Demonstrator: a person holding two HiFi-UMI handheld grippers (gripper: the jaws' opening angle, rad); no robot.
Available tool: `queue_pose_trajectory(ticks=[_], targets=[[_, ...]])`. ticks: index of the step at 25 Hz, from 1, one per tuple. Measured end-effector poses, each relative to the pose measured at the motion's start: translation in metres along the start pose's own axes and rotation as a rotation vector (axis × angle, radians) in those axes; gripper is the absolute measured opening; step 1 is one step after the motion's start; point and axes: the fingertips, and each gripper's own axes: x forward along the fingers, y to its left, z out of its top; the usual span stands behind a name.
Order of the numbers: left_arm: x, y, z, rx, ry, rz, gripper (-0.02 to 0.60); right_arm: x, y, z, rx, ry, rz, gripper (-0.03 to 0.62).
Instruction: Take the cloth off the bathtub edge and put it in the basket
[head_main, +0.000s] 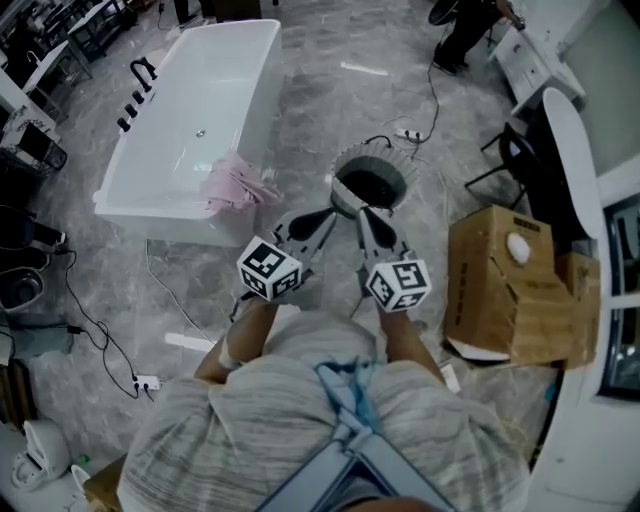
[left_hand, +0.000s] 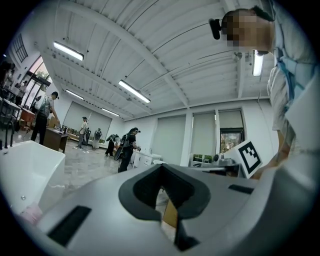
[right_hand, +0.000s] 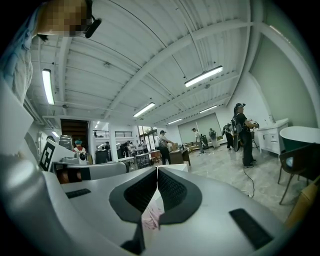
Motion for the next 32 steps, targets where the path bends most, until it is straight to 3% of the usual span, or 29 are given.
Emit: queue_pose_trajectory(ticks=[5, 16, 26, 32], targets=[[-0.015, 0.069, 0.001, -0.021, 0.027, 0.006, 0.002, 0.063, 0.015, -0.001, 0.015, -0.008, -0.012, 0.006], [-0.043, 0.241, 0.044, -0.017, 0.002, 0.005, 0.002, 0.223, 0.067, 0.007, 0.010, -0.007, -0.006, 0.006], [-0.078, 0.333, 0.048, -0.033, 0.012, -0.009, 0.002, 0.317, 0.108, 0.004, 0.003, 0.020, 0.009, 0.006], [-0.106, 0.375, 0.039, -0.064, 0.017, 0.026, 0.002, 0.349, 0.128, -0.011, -0.011, 0.061, 0.037, 0.006]])
